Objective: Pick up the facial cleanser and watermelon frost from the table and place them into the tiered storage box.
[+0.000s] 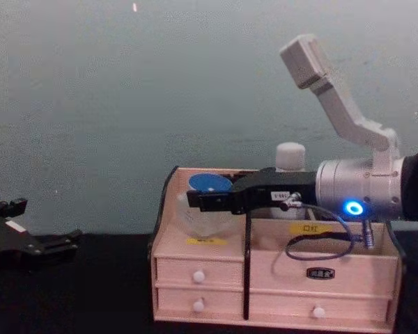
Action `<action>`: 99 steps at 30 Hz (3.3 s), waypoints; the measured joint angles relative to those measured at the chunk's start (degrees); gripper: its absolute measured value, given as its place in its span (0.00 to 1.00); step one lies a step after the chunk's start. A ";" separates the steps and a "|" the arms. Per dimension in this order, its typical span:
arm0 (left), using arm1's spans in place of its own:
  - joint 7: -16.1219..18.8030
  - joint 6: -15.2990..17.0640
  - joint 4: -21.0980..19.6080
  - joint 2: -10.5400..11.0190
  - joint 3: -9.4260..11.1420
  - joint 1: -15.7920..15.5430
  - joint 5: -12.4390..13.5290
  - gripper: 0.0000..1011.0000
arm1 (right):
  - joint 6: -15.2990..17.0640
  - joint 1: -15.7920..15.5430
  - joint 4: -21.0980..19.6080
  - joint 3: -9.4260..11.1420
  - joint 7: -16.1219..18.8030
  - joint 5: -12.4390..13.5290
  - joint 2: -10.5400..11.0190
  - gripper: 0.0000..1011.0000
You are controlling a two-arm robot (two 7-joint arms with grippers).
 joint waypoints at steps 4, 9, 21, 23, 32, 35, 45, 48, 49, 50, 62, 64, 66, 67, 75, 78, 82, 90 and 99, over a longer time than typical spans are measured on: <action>0.00 0.00 0.00 0.00 0.00 0.00 0.00 0.99 | -0.27 0.89 2.24 0.42 -0.23 -0.70 -1.01 0.72; 0.00 0.00 0.00 0.00 0.00 0.00 0.00 0.99 | -0.37 1.53 4.06 0.97 -0.48 -1.42 -1.97 0.72; 0.00 0.00 0.00 0.00 0.00 0.00 0.00 0.99 | -0.35 2.02 5.51 1.67 -0.74 -2.09 -2.75 0.72; 0.00 0.00 0.00 0.00 0.00 0.00 0.00 0.99 | -0.34 2.00 5.49 1.65 -0.73 -2.06 -2.72 0.72; 0.00 0.00 0.00 0.00 0.00 0.00 0.00 0.99 | -0.30 1.96 5.35 1.58 -0.70 -1.99 -2.66 0.72; 0.00 0.00 0.00 0.00 0.00 0.00 0.00 0.99 | -0.29 1.95 5.32 1.56 -0.69 -1.97 -2.65 0.72; 0.00 0.00 0.00 0.00 0.00 0.00 0.00 0.99 | -0.28 1.90 5.26 1.52 -0.64 -1.89 -2.63 0.92; 0.00 0.00 0.00 0.00 0.00 0.00 0.00 0.99 | -0.28 1.89 5.23 1.52 -0.62 -1.89 -2.61 0.99; 0.00 0.00 0.00 0.00 0.00 0.00 0.00 0.99 | -0.28 1.89 5.23 1.52 -0.62 -1.89 -2.61 0.99; 0.00 0.00 0.00 0.00 0.00 0.00 0.00 0.99 | -0.28 1.89 5.22 1.52 -0.61 -1.89 -2.61 0.99; 0.00 0.00 0.00 0.00 0.00 0.00 0.00 0.99 | -1.94 -2.08 -2.49 3.33 1.24 -0.33 0.23 0.99; 0.00 0.00 0.00 0.00 0.00 0.00 0.00 0.99 | -1.72 -3.81 -5.87 3.91 1.64 0.55 1.62 0.99; 0.00 0.00 0.00 0.00 0.00 0.00 0.00 0.99 | -1.28 -5.03 -8.38 4.23 1.97 1.23 2.71 0.99; 0.00 0.00 0.00 0.00 0.00 0.00 0.00 0.99 | -0.81 -6.45 -10.94 4.50 2.38 1.98 4.02 0.99; 0.00 -0.01 0.00 0.00 0.00 0.00 0.00 0.99 | 0.77 -13.42 -22.16 5.97 6.14 6.11 12.12 0.99; 0.00 0.00 0.00 0.00 0.00 0.00 0.00 0.99 | 1.24 -16.06 -25.45 6.95 6.86 7.63 15.45 0.99; 0.00 0.00 0.00 0.00 0.00 0.00 0.00 0.99 | 2.11 -19.63 -28.98 8.80 4.57 8.38 19.44 0.99; 0.00 0.00 0.00 0.00 0.00 0.00 0.00 0.99 | 5.01 -25.41 -32.27 15.67 -9.69 8.93 22.94 0.99; 0.00 0.00 0.00 0.00 0.00 0.00 0.00 0.99 | 1.56 -26.11 -28.85 21.03 -34.06 -1.61 16.55 0.99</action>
